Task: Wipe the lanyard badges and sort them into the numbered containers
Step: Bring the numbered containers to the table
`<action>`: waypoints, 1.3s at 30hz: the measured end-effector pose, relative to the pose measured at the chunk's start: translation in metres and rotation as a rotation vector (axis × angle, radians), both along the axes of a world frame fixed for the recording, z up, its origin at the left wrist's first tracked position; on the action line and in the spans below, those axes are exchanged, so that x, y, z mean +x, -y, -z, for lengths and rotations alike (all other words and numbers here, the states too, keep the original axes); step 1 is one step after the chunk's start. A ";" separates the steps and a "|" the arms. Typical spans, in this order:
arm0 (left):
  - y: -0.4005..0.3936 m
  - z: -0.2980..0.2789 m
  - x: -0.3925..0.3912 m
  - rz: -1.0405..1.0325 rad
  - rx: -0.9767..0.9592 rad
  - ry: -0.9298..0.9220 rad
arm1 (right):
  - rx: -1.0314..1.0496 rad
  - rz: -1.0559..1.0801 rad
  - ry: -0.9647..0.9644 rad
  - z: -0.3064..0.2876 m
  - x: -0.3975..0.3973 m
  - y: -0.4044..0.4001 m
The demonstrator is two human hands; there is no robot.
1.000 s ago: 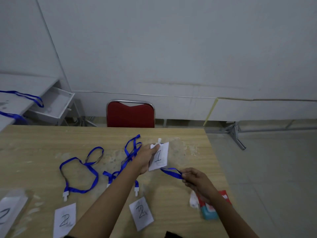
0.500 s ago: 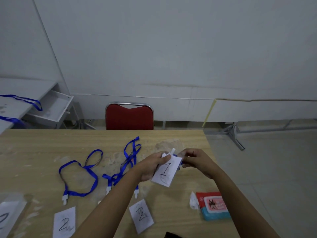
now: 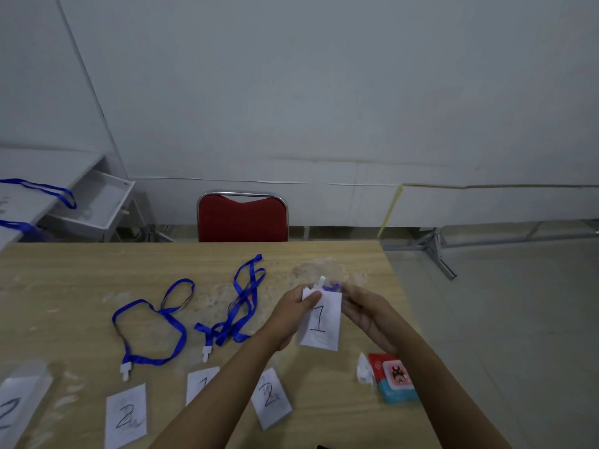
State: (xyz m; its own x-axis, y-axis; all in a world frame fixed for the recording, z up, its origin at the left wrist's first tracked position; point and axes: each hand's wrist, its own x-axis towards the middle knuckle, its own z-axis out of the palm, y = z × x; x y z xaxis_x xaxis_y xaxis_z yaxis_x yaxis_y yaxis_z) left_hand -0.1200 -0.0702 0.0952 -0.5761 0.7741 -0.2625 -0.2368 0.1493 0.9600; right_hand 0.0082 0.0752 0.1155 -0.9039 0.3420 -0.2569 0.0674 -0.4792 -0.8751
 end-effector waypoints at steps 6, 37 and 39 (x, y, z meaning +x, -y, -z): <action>0.013 -0.001 0.019 -0.072 -0.012 -0.032 | 0.225 0.132 0.103 0.011 0.009 0.039; 0.328 0.028 0.168 -0.382 -0.114 0.370 | 0.305 -0.179 0.279 0.053 0.108 0.322; 0.348 0.025 0.166 -0.418 -0.125 0.327 | 0.338 -0.216 0.268 0.052 0.099 0.341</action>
State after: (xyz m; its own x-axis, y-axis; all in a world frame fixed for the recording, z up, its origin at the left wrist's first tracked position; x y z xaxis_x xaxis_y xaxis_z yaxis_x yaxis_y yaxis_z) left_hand 0.0457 -0.4183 0.0701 -0.7009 0.4479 -0.5552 -0.5837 0.0871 0.8073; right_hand 0.1069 -0.2658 0.0635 -0.8806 0.2583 -0.3972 0.3784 -0.1210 -0.9177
